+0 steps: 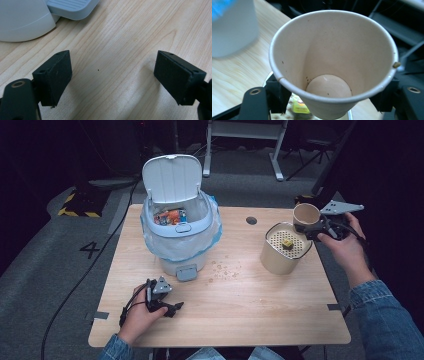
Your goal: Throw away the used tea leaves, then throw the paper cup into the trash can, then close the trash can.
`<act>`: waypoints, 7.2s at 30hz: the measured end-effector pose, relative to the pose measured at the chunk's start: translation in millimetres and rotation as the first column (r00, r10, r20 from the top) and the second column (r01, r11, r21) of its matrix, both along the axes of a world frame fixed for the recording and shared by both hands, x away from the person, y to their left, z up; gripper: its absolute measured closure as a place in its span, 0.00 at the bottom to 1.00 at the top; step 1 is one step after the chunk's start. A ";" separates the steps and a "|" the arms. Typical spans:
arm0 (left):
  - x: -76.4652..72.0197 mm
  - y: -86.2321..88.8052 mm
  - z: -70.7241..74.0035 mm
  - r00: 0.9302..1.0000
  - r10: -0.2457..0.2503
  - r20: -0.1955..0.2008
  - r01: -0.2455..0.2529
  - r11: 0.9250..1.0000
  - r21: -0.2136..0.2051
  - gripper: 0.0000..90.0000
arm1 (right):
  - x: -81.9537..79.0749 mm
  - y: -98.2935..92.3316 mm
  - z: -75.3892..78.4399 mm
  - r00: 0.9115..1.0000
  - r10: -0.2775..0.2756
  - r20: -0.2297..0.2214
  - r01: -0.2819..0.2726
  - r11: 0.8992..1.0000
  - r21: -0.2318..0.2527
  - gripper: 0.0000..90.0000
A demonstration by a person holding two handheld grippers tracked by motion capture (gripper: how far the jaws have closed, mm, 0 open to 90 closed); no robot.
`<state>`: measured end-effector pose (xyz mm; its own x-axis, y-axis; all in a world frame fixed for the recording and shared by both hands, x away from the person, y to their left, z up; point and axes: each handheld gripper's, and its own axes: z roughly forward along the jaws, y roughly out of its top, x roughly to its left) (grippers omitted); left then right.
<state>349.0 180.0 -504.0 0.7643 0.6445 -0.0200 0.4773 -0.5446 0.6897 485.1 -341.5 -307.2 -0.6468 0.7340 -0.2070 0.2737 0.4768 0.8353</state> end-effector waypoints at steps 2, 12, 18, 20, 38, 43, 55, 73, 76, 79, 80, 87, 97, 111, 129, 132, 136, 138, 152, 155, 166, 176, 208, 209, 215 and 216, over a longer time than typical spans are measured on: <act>0.2 -0.1 0.0 1.000 0.000 0.000 0.000 1.000 0.000 0.17 | 0.8 -3.9 1.6 1.000 0.003 -0.021 -0.002 0.999 0.052 0.34; -2.3 0.4 -0.1 1.000 0.011 -0.002 -0.011 1.000 -0.004 0.17 | 0.6 -3.6 12.4 0.998 0.024 -0.053 -0.020 0.997 0.079 0.34; -5.0 9.3 8.0 1.000 0.027 -0.011 -0.028 0.998 -0.056 0.25 | 4.3 23.7 31.3 0.995 0.104 -0.005 -0.103 0.993 0.050 0.33; -8.8 10.2 11.2 1.000 0.029 0.006 -0.029 0.999 -0.045 0.26 | 7.4 35.2 37.2 0.991 0.135 0.004 -0.136 0.989 0.057 0.33; -11.8 13.9 6.7 0.999 0.012 -0.032 -0.012 1.000 -0.015 0.26 | 23.4 112.8 76.0 0.903 0.429 0.030 -0.428 0.888 0.166 0.33; -10.9 13.6 4.9 0.999 0.009 -0.041 -0.009 1.000 -0.004 0.26 | 26.3 129.5 78.0 0.882 0.469 0.040 -0.466 0.858 0.215 0.33; -10.0 14.3 2.9 1.000 0.007 -0.021 -0.007 1.000 -0.010 0.25 | 35.9 179.7 80.8 0.865 0.496 0.069 -0.493 0.821 0.287 0.32; -9.1 16.5 0.3 1.000 0.012 -0.009 -0.012 0.999 -0.039 0.25 | 44.1 253.0 66.4 0.878 0.478 0.033 -0.455 0.810 0.370 0.32; -9.1 16.4 0.3 1.000 0.013 -0.009 -0.013 0.999 -0.039 0.25 | 45.4 261.4 63.5 0.876 0.482 0.029 -0.459 0.813 0.359 0.32; -9.0 16.4 0.3 1.000 0.014 -0.011 -0.014 0.999 -0.040 0.25 | 46.1 268.1 62.0 0.873 0.486 0.025 -0.462 0.811 0.359 0.32; -8.6 16.6 0.3 1.000 0.013 -0.009 -0.013 0.999 -0.038 0.25 | 46.0 270.6 61.3 0.872 0.489 0.020 -0.464 0.813 0.353 0.32; -8.4 16.7 0.3 1.000 0.013 -0.011 -0.013 0.999 -0.039 0.25 | 45.9 286.0 56.7 0.874 0.486 -0.008 -0.463 0.839 0.285 0.32; -8.4 16.7 0.2 1.000 0.013 -0.011 -0.014 0.999 -0.041 0.25 | 45.4 301.5 50.3 0.857 0.513 -0.042 -0.494 0.843 0.211 0.28; -8.1 17.4 0.4 1.000 0.014 -0.013 -0.014 0.999 -0.043 0.25 | 31.8 281.5 71.7 0.845 0.531 0.063 -0.532 0.820 0.210 0.23; -9.2 20.3 5.0 0.998 0.065 -0.014 -0.066 0.995 -0.075 0.22 | -0.1 188.6 96.6 0.905 0.425 0.028 -0.425 0.893 0.148 0.31; -11.2 22.2 5.7 0.998 0.067 -0.013 -0.068 0.995 -0.066 0.22 | -6.6 173.0 98.1 0.913 0.407 0.032 -0.407 0.904 0.133 0.31; -13.5 25.7 6.4 0.997 0.077 -0.014 -0.078 0.995 -0.062 0.23 | -13.3 150.4 98.2 0.925 0.378 0.031 -0.379 0.917 0.125 0.31; -13.9 26.8 6.6 0.996 0.083 -0.013 -0.084 0.995 -0.061 0.23 | -15.9 138.8 97.2 0.934 0.356 0.027 -0.356 0.927 0.117 0.31; -11.9 32.0 5.5 0.994 0.103 -0.025 -0.105 0.993 -0.058 0.23 | -44.5 65.3 71.6 0.973 0.228 -0.032 -0.223 0.968 0.114 0.30; -11.8 32.6 5.6 0.994 0.107 -0.024 -0.108 0.992 -0.059 0.23 | -50.3 52.2 60.6 0.974 0.220 -0.052 -0.212 0.968 0.136 0.29; -13.6 38.1 13.7 0.992 0.127 -0.009 -0.127 0.989 -0.070 0.23 | -81.7 13.4 4.3 0.983 0.157 -0.097 -0.151 0.986 0.071 0.33; -14.2 45.8 28.4 0.990 0.139 0.000 -0.138 0.982 -0.133 0.24 | -104.8 -9.8 -81.3 0.980 0.107 -0.167 -0.091 0.990 0.104 0.32; -9.1 59.0 68.4 0.987 0.156 0.045 -0.143 0.966 -0.216 0.24 | -115.3 -32.2 -196.6 0.963 -0.007 -0.268 0.016 0.999 0.031 0.25; -8.2 60.2 73.6 0.986 0.157 0.050 -0.142 0.965 -0.219 0.24 | -115.3 -32.2 -196.6 0.963 -0.007 -0.268 0.016 0.999 0.030 0.25; 0.0 72.4 109.9 0.981 0.170 0.091 -0.141 0.955 -0.260 0.24 | -115.7 -31.4 -196.6 0.964 -0.013 -0.267 0.021 0.999 0.029 0.25; 1.3 74.5 115.8 0.979 0.178 0.101 -0.144 0.950 -0.275 0.24 | -115.7 -31.4 -196.6 0.964 -0.013 -0.267 0.022 0.999 0.029 0.25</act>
<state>350.3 254.5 -388.2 0.6579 0.7437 -0.1190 0.4457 -0.2570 0.8575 369.4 -372.9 -503.8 -0.6626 0.7490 -0.0055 0.4967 0.4449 0.7452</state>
